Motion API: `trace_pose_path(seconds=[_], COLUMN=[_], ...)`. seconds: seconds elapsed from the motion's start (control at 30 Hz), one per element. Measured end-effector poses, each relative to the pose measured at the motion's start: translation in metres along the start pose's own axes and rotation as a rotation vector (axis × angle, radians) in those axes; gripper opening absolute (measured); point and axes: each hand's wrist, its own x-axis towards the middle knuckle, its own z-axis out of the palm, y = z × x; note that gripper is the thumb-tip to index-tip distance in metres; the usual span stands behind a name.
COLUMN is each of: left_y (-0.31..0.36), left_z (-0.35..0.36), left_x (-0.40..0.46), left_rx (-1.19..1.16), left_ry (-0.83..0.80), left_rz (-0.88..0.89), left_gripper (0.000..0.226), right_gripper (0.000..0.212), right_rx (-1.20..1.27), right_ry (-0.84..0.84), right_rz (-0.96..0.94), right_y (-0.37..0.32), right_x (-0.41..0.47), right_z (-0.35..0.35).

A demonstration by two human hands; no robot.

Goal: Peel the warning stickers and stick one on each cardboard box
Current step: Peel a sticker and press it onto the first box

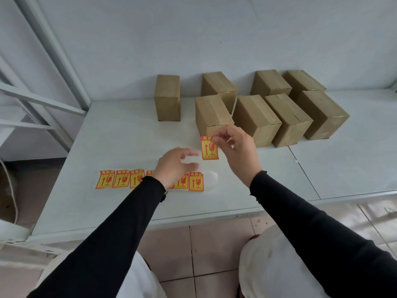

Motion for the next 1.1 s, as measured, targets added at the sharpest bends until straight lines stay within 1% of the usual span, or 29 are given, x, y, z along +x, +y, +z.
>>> trace_pose_path(seconds=[0.07,0.13,0.2,0.27,0.47,0.57,0.7,0.83,0.9,1.03,1.1], left_y=[0.018,0.041,0.054,0.059,0.059,0.061,0.062,0.061,0.057,0.045,0.039], left_z=[-0.008,-0.018,-0.024,-0.027,-0.047,-0.062,-0.092,-0.122,-0.134,-0.147,-0.148], left_x=[-0.004,-0.011,-0.014,-0.014,0.007,0.026,0.073,0.124,0.146,0.177,0.190], left_rx=[-0.221,-0.449,-0.509,-0.500,-0.411,-0.356,-0.327,-0.238,-0.191,-0.099,-0.067], left_ry=[0.107,0.116,0.115,0.113,0.193,0.225,0.314,0.363,0.376,0.369,0.360], left_rz=[0.041,0.075,0.099,0.111,0.117,0.110,0.079,0.026,-0.011,-0.077,-0.108], left_gripper=[0.011,0.020,0.026,0.024,0.014,0.015,0.016,0.022,0.020,0.013,0.017], right_gripper=[0.009,0.009,0.008,0.007,0.007,0.010,0.010,0.008,0.008,0.010,0.010], right_rx=[-0.013,-0.027,-0.027,-0.002,0.095,0.133,0.231,0.212,0.202,0.158,0.120], right_ry=[0.007,0.024,0.037,0.042,0.014,-0.014,-0.067,-0.079,-0.082,-0.095,-0.107], right_rz=[-0.016,-0.034,-0.042,-0.048,-0.031,0.011,0.098,0.185,0.236,0.283,0.301], right_y=[-0.004,-0.009,-0.014,-0.018,-0.026,-0.026,-0.024,-0.016,-0.011,0.000,0.007], right_x=[0.009,0.020,0.032,0.045,0.081,0.111,0.163,0.219,0.242,0.271,0.278], right_z=[-0.002,-0.003,-0.004,-0.004,0.004,0.015,0.040,0.070,0.086,0.115,0.126])
